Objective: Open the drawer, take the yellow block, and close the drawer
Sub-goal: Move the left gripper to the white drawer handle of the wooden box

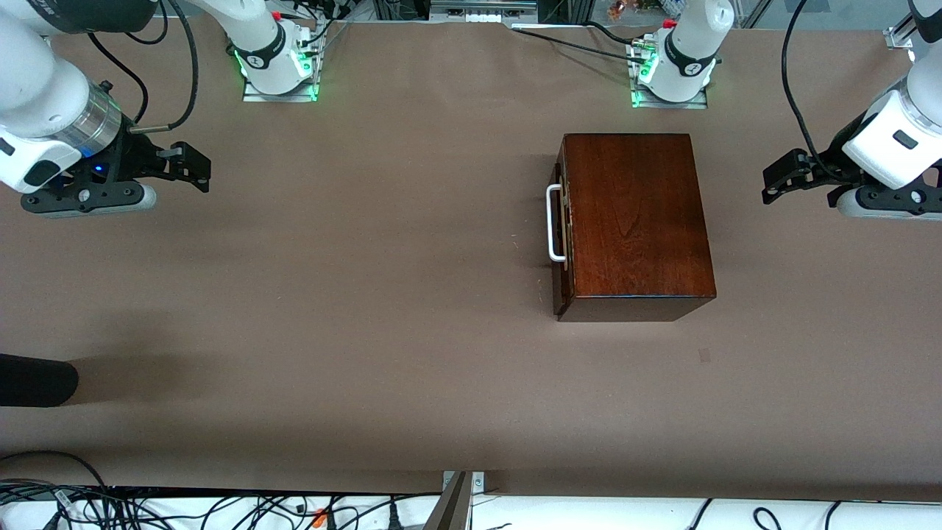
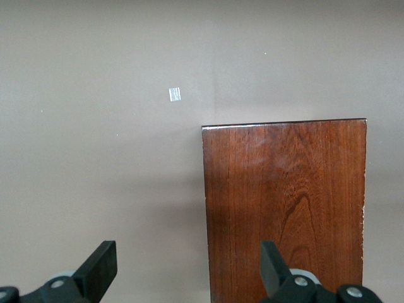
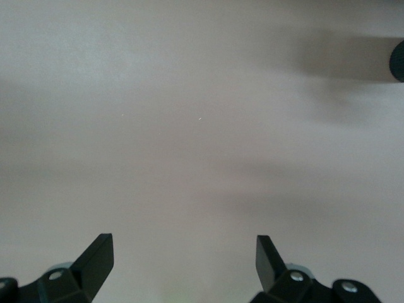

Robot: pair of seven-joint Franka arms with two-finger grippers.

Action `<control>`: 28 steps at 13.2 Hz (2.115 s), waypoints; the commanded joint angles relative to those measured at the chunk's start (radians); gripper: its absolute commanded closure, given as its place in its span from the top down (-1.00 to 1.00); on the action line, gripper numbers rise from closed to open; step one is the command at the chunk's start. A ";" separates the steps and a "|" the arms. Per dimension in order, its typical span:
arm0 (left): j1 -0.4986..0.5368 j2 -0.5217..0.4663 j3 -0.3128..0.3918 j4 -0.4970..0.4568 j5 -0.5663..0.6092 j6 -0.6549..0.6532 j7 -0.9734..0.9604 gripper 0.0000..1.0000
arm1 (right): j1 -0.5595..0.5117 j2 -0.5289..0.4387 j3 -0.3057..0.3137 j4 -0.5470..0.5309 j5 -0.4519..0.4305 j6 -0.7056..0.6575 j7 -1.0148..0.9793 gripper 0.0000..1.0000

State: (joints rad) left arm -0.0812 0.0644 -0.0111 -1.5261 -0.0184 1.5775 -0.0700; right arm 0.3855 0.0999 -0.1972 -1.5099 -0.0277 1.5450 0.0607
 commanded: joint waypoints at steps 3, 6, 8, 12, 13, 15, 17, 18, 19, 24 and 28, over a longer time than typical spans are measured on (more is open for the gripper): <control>0.009 -0.025 0.000 -0.020 -0.017 0.009 0.016 1.00 | 0.004 0.000 -0.001 0.017 -0.009 -0.017 0.002 1.00; 0.008 -0.025 -0.001 -0.022 -0.018 0.007 0.006 1.00 | 0.004 0.000 -0.001 0.017 -0.009 -0.017 0.002 1.00; 0.001 -0.031 -0.006 -0.022 -0.029 0.004 -0.026 1.00 | 0.004 0.000 -0.001 0.017 -0.009 -0.017 0.002 1.00; -0.003 -0.028 -0.159 -0.017 -0.028 -0.001 -0.218 1.00 | 0.004 0.000 -0.002 0.017 -0.009 -0.017 0.002 1.00; -0.006 -0.022 -0.221 -0.010 -0.019 0.001 -0.290 1.00 | 0.004 0.000 -0.001 0.017 -0.009 -0.017 0.002 1.00; -0.011 0.020 -0.352 0.018 -0.008 0.001 -0.399 1.00 | 0.004 0.000 -0.002 0.017 -0.009 -0.017 0.002 1.00; -0.075 0.061 -0.462 0.026 0.088 0.001 -0.598 1.00 | 0.003 0.000 -0.002 0.017 -0.009 -0.017 0.002 1.00; -0.121 0.087 -0.484 0.029 0.118 0.001 -0.687 1.00 | 0.004 0.000 -0.002 0.017 -0.009 -0.017 0.002 1.00; -0.184 0.115 -0.484 0.043 0.141 0.001 -0.744 1.00 | 0.004 0.000 -0.002 0.017 -0.011 -0.017 0.002 1.00; -0.327 0.268 -0.483 0.046 0.308 0.007 -0.870 1.00 | 0.004 0.000 -0.002 0.017 -0.011 -0.017 0.002 1.00; -0.324 0.351 -0.475 0.011 0.368 0.058 -0.872 1.00 | 0.003 0.000 -0.004 0.017 -0.011 -0.017 0.002 1.00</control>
State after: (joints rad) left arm -0.4013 0.3761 -0.4837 -1.5215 0.2977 1.6188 -0.9374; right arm 0.3856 0.0997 -0.1984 -1.5091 -0.0277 1.5447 0.0607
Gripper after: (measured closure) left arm 0.000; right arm 0.000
